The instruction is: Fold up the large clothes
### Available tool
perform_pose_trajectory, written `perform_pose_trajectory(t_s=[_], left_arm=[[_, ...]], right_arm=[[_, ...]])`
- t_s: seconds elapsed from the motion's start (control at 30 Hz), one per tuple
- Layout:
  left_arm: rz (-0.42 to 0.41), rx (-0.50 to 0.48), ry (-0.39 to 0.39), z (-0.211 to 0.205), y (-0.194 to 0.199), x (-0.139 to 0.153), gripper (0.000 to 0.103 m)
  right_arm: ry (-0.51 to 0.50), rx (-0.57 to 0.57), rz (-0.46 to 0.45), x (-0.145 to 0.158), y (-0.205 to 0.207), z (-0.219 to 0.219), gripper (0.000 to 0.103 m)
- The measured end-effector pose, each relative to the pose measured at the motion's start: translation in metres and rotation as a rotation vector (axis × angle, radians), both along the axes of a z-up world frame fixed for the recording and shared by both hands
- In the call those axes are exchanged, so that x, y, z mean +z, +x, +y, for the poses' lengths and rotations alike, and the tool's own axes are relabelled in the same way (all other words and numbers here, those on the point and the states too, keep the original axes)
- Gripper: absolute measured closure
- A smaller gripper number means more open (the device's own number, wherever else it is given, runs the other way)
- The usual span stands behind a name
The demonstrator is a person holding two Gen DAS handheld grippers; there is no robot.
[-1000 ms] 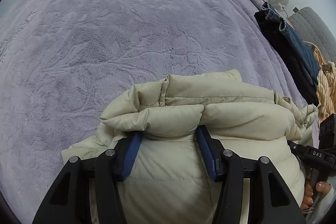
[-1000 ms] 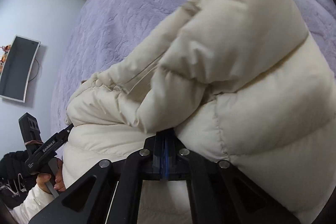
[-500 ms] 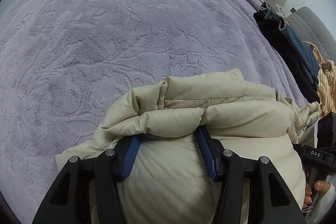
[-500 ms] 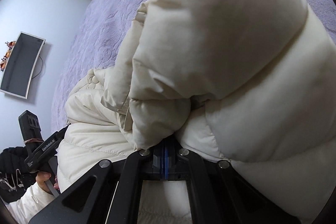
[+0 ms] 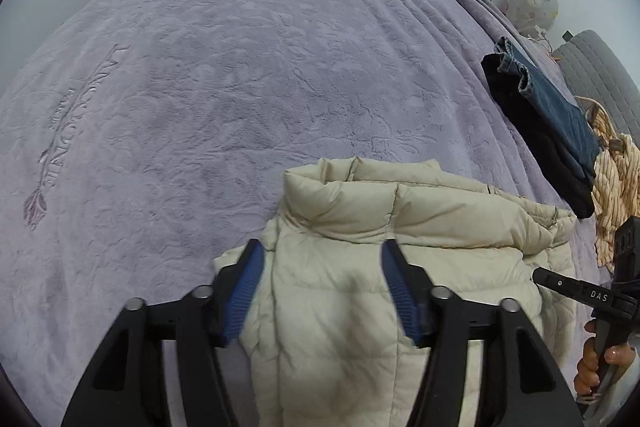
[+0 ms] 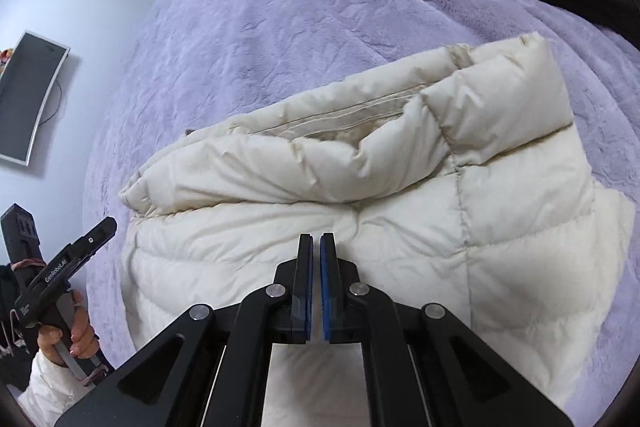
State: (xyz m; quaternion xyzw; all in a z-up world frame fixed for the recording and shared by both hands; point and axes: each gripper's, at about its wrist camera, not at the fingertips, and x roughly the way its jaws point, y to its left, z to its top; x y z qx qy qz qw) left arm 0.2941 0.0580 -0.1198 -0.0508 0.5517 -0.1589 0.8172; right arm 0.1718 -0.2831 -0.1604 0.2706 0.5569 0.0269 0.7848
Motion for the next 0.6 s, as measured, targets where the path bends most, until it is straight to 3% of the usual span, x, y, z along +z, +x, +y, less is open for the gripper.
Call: perform_pose_trajectory(t_s=[0.03,0.1,0.2,0.27,0.3,0.33,0.37,0.5,0.6], left_arm=[[-0.009,0.013,0.006,0.006,-0.004,0.005,0.001],[-0.037,0.033,0.030,0.015,-0.012,0.012,0.000],[-0.010,0.047,0.029,0.030,-0.021,0.009,0.000],[0.018,0.057,0.021,0.040,-0.027,0.002,0.000],[0.032,0.060,0.018,0.043,-0.031,-0.001,0.000],[0.045,0.064,0.016,0.046,-0.033,-0.005,0.000],[0.056,0.067,0.013,0.049,-0.035,-0.009,0.000],[0.118,0.072,-0.037,0.060,-0.037,-0.025,0.000],[0.182,0.085,-0.134,0.072,-0.035,-0.041,0.000]], right_arm=[[0.000,0.006,-0.003,0.006,-0.002,0.006,0.099],[0.013,0.009,-0.002,0.014,-0.008,0.014,0.099],[0.028,0.008,0.016,0.019,-0.015,0.030,0.099],[0.026,0.016,0.030,0.022,-0.024,0.037,0.088],[0.029,0.021,0.036,0.020,-0.028,0.040,0.056],[0.034,0.021,0.036,0.020,-0.030,0.044,0.012],[0.031,0.012,0.023,0.023,-0.034,0.049,0.003],[-0.029,0.006,0.017,0.030,-0.045,0.063,0.002],[-0.035,0.006,0.004,0.033,-0.047,0.066,0.002]])
